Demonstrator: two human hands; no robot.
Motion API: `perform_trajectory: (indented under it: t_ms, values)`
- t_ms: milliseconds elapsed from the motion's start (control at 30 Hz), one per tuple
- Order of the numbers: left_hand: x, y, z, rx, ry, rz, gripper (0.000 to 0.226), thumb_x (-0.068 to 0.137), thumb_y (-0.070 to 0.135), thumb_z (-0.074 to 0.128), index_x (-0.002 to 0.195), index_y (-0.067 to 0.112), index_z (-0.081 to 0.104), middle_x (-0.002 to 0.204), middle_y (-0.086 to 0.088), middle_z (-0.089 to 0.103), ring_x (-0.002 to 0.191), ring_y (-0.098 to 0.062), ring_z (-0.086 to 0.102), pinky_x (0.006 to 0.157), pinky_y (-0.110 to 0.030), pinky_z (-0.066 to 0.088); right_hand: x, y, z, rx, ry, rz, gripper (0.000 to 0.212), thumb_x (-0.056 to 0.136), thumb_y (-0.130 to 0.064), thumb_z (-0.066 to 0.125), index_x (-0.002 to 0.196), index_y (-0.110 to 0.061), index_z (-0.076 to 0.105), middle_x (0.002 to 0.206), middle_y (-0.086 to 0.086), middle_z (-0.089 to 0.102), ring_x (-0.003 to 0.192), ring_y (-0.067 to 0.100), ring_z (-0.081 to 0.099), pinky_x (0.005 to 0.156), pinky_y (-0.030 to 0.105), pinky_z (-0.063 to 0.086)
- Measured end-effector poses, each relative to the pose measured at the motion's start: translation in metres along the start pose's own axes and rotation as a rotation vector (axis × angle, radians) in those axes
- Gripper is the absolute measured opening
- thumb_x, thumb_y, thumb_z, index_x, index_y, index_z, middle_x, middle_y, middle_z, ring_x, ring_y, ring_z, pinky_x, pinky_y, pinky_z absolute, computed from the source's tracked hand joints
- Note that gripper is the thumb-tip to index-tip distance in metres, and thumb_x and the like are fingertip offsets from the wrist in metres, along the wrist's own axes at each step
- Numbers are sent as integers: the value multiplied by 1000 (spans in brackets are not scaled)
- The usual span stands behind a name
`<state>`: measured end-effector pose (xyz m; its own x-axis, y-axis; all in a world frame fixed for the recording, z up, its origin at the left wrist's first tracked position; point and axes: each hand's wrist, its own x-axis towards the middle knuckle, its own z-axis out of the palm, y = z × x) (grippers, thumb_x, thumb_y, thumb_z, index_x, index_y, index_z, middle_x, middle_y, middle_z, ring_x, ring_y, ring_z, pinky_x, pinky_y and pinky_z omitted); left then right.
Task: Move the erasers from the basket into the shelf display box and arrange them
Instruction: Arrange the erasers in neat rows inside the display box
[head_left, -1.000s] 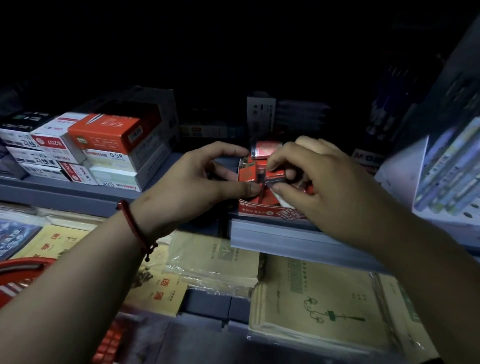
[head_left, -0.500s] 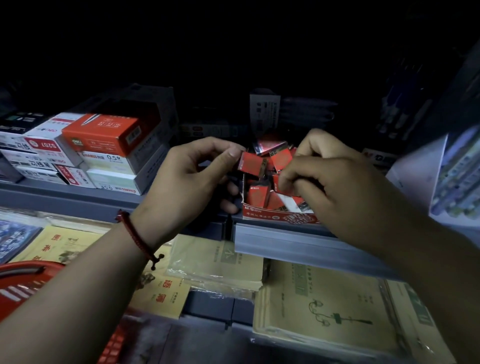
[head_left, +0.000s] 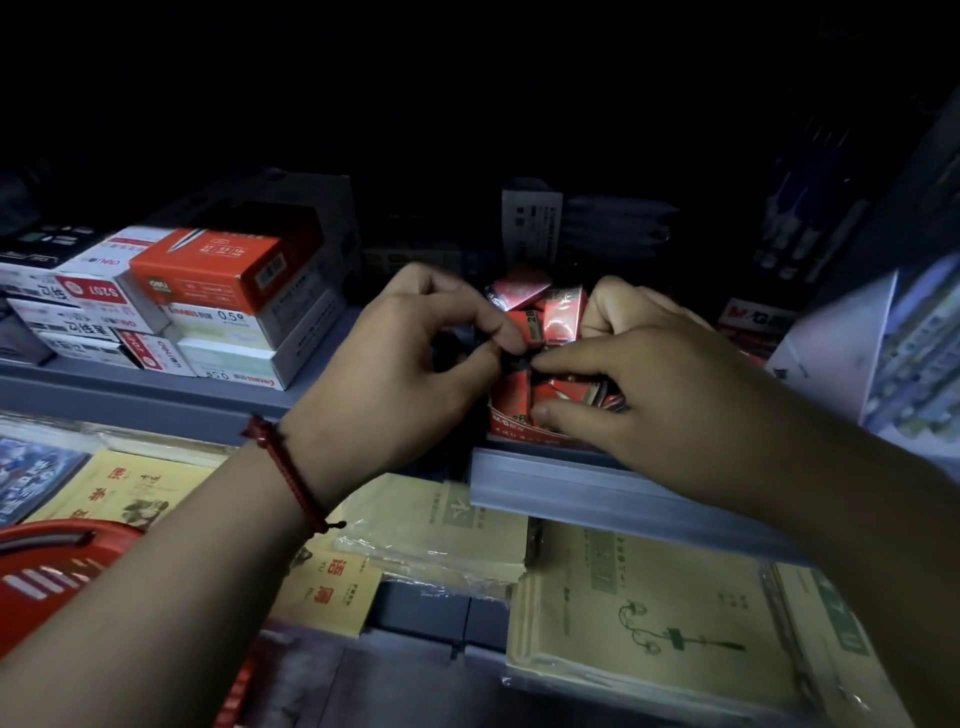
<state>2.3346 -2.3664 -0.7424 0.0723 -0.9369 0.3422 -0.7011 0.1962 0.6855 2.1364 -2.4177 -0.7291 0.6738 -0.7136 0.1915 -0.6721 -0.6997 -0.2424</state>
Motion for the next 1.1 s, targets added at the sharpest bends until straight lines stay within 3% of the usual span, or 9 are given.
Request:
perform_trajectory:
  t_ms: [167, 267, 433, 633, 833, 967, 1100]
  values:
    - [-3, 6, -7, 131, -121, 32, 21, 79, 43, 75, 100, 39, 74, 108, 10, 55, 102, -1, 57, 88, -19, 49, 2, -4, -6, -22, -72, 0, 54, 78, -68, 46, 121, -42, 65, 93, -10, 36, 95, 11, 39, 84, 33, 36]
    - [-4, 8, -10, 221, -147, -22, 29, 76, 56, 70, 99, 39, 74, 107, 8, 54, 97, -1, 56, 87, -22, 48, 3, -2, -7, 3, -64, 6, 52, 73, -70, 46, 106, -37, 67, 95, -9, 39, 95, 11, 40, 81, 30, 36]
    - [-1, 11, -4, 209, -131, -89, 18, 77, 52, 75, 86, 37, 72, 103, 8, 57, 92, -2, 57, 83, -26, 48, 3, 4, -3, 24, -10, 8, 34, 79, -63, 56, 91, -31, 62, 95, -9, 39, 94, 11, 41, 78, 28, 33]
    - [2, 11, 1, 18, -159, -221, 7, 82, 25, 80, 80, 31, 78, 89, 13, 73, 77, -1, 68, 73, -26, 57, 2, 9, 2, 63, 60, 5, 11, 87, -40, 69, 91, -30, 70, 93, -8, 40, 93, 9, 42, 80, 25, 30]
    - [1, 7, 1, 35, -183, -183, 9, 83, 27, 76, 85, 35, 76, 91, 17, 72, 82, 2, 66, 81, -26, 56, 0, 14, 3, 148, 85, -8, 9, 86, -36, 72, 93, -31, 74, 94, -8, 46, 90, 6, 47, 76, 24, 40]
    - [0, 8, -3, 12, -212, -164, 8, 87, 29, 73, 86, 36, 76, 90, 16, 74, 82, 1, 68, 79, -25, 55, -6, 17, -3, 291, 108, -8, 13, 79, -35, 80, 90, -30, 75, 93, -11, 54, 83, 4, 55, 70, 16, 44]
    - [-1, 12, -6, 2, -212, -155, 7, 88, 29, 71, 84, 30, 77, 84, 10, 75, 75, -4, 67, 75, -23, 53, -12, 21, -17, 367, 55, 10, 22, 73, -29, 85, 93, -27, 77, 96, -13, 60, 87, 4, 60, 78, 16, 48]
